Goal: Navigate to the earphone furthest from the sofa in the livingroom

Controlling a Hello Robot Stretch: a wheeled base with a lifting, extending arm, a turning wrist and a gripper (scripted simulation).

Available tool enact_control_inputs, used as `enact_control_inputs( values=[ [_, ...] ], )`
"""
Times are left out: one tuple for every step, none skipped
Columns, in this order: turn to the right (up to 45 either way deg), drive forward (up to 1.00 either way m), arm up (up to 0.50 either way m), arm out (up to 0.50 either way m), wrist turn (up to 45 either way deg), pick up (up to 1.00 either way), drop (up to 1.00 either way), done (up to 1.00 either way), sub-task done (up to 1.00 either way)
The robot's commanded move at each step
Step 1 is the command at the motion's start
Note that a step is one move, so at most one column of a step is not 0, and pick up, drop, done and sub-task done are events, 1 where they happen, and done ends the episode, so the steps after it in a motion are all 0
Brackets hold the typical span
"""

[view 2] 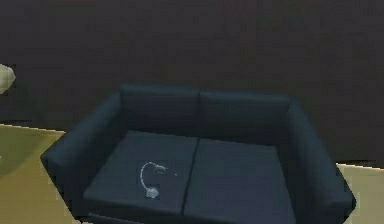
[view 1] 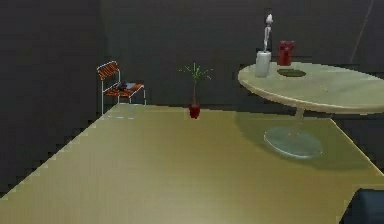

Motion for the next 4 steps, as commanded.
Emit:
enact_control_inputs(
  values=[
    [-9.0,0.0,0.0,0.0,0.0,0.0,0.0,0.0,0.0],
    [0.0,1.0,0.0,0.0,0.0,0.0,0.0,0.0,0.0],
    [0.0,1.0,0.0,0.0,0.0,0.0,0.0,0.0,0.0],
    [-21.0,0.0,0.0,0.0,0.0,0.0,0.0,0.0,0.0]
  ],
)
